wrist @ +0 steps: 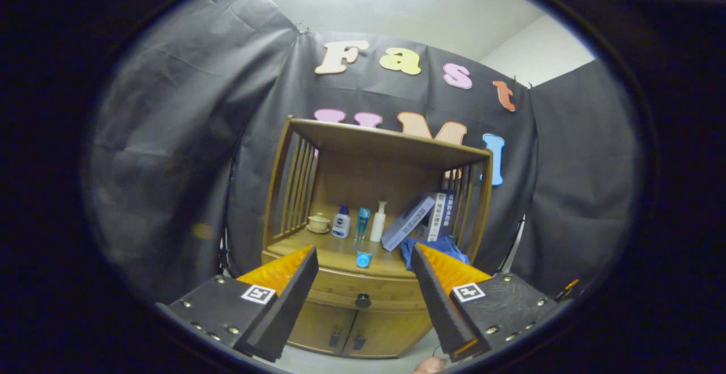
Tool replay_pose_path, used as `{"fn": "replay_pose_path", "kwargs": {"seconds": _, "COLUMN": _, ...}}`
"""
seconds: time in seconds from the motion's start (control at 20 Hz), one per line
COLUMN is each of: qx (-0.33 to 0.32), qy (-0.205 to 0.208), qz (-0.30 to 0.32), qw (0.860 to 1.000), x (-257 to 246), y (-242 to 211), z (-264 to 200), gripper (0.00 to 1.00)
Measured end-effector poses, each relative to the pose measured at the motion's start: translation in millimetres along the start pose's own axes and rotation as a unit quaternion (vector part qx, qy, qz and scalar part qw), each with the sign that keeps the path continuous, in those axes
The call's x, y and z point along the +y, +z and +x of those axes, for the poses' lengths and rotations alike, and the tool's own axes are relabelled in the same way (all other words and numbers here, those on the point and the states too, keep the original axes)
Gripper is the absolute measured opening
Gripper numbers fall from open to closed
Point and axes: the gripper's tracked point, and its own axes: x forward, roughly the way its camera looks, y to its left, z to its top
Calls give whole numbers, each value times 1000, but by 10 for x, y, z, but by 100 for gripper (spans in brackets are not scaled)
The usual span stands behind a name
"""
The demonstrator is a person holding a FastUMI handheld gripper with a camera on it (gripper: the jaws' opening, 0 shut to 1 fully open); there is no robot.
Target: Pull open the drawer, take out the items inside it, and place them on the countertop above the cabinet.
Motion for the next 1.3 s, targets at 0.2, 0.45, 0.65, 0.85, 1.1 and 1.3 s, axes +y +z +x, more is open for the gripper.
{"fn": "replay_pose_path", "kwargs": {"seconds": 0.2, "qx": -15, "qy": 14, "qz": 35, "qw": 999, "x": -70, "y": 446, "z": -232, "gripper": 98}}
{"fn": "replay_pose_path", "kwargs": {"seconds": 0.45, "qx": 16, "qy": 7, "qz": 70, "qw": 997, "x": -269, "y": 602, "z": -386, "gripper": 98}}
{"fn": "replay_pose_path", "kwargs": {"seconds": 0.65, "qx": 32, "qy": -11, "qz": 79, "qw": 996, "x": -507, "y": 611, "z": -437, "gripper": 98}}
{"fn": "replay_pose_path", "kwargs": {"seconds": 0.85, "qx": 35, "qy": -28, "qz": 87, "qw": 995, "x": -657, "y": 507, "z": -474, "gripper": 98}}
{"fn": "replay_pose_path", "kwargs": {"seconds": 1.1, "qx": 46, "qy": -26, "qz": 100, "qw": 994, "x": -707, "y": 389, "z": -455, "gripper": 98}}
{"fn": "replay_pose_path", "kwargs": {"seconds": 1.3, "qx": 50, "qy": -26, "qz": 97, "qw": 994, "x": -714, "y": 337, "z": -452, "gripper": 98}}
